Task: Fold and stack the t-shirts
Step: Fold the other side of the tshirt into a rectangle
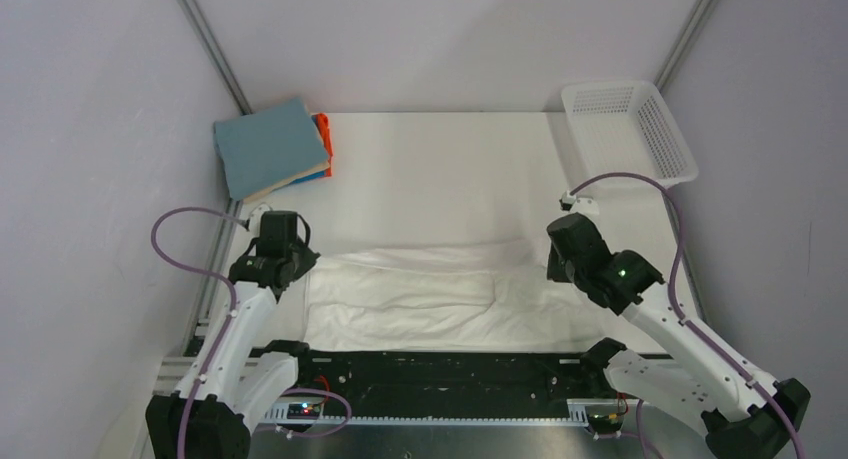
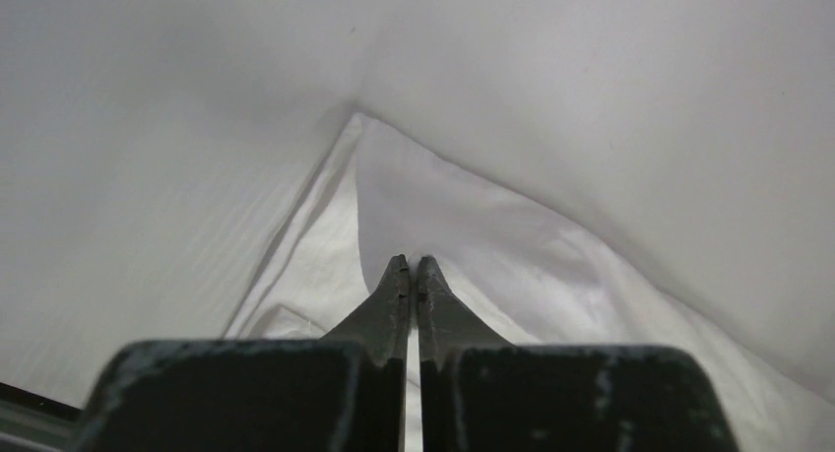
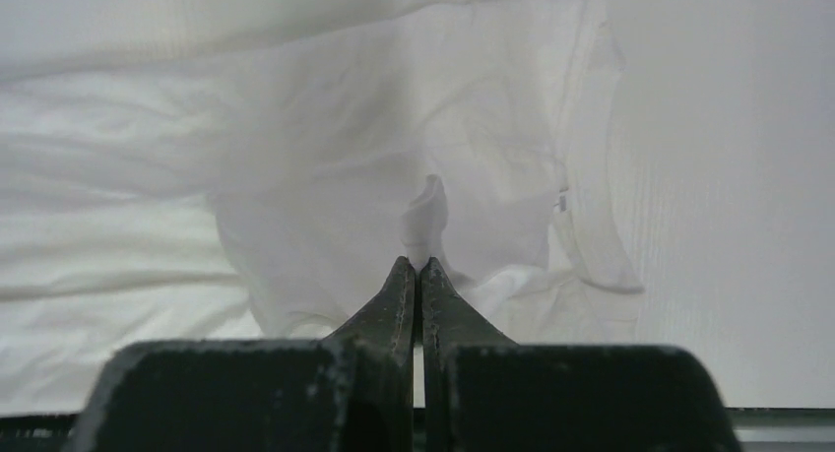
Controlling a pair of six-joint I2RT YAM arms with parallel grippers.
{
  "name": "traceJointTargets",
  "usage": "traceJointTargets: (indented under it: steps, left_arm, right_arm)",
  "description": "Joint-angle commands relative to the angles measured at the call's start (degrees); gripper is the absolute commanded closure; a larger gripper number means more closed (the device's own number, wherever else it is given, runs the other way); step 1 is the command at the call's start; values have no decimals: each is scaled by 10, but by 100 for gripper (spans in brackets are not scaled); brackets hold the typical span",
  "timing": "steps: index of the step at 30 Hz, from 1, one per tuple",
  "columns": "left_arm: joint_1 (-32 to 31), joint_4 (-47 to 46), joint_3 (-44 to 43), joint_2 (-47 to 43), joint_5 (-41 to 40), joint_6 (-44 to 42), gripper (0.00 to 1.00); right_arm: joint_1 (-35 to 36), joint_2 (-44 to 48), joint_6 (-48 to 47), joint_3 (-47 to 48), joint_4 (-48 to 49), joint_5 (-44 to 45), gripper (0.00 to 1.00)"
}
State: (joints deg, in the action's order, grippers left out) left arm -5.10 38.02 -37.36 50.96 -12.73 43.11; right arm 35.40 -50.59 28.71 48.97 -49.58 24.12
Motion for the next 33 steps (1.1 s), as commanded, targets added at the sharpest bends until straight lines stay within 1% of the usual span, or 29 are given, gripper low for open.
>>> traceJointTargets:
  steps: [1,4,7,12,13,16,17,18,19,20,21,22,23,24,25,26,27,29,31,32,33]
  left_arm:
    - [-2,12,10,-26,-47,26,100]
    - [-2,13,14,-14,-45,27,100]
    - [-2,14,19,3,-50,33,100]
    - [-2,13,30,10,-66,49,99]
    - [-2,13,31,9,-73,50,96]
    - [-2,14,34,10,-88,55,87]
    - [-2,15,34,9,-90,56,77]
    - [-2,16,35,8,-99,62,70]
    - [-2,25,35,3,-110,70,58]
    - [-2,30,35,-2,-134,93,53]
    - [-1,37,36,-16,-145,102,44]
    - [-1,38,31,-33,-158,111,40]
    - [-1,39,28,-40,-162,113,27]
    - [-1,39,17,-55,-164,115,16]
    - [-1,41,10,-61,-163,111,4]
    - [-1,42,-5,-71,-154,109,2]
    - [-1,41,-11,-74,-147,104,1]
    - [-2,40,-31,-71,-116,86,0]
    - [-6,32,-52,-44,-57,59,0]
    - [-18,25,-63,-15,-11,48,0]
    - [-28,11,-66,1,9,29,0]
  right_arm:
    - [19,34,13,-18,-5,-52,100]
    - [36,23,45,-19,-43,-28,100]
    - [48,13,68,-19,-68,-21,100]
    - [91,-16,111,-19,-107,-17,100]
    - [105,-20,119,-20,-119,-14,100]
    - [132,-39,163,-33,-139,-16,93]
    - [146,-41,180,-37,-144,-26,91]
    - [153,-45,187,-46,-147,-33,85]
    - [169,-46,204,-54,-152,-43,77]
    - [176,-46,213,-60,-154,-47,68]
    - [192,-45,225,-65,-158,-60,48]
    - [198,-42,231,-74,-160,-69,41]
    - [210,-40,239,-76,-164,-83,31]
    - [215,-31,242,-78,-169,-88,27]
    - [222,-23,249,-78,-180,-89,20]
    - [223,-5,252,-78,-185,-88,17]
    - [222,5,257,-78,-187,-80,11]
    - [214,46,258,-78,-169,-79,2]
    - [198,70,243,-78,-121,-95,1]
    - [187,75,238,-78,-101,-98,1]
    - [182,78,220,-78,-58,-106,1]
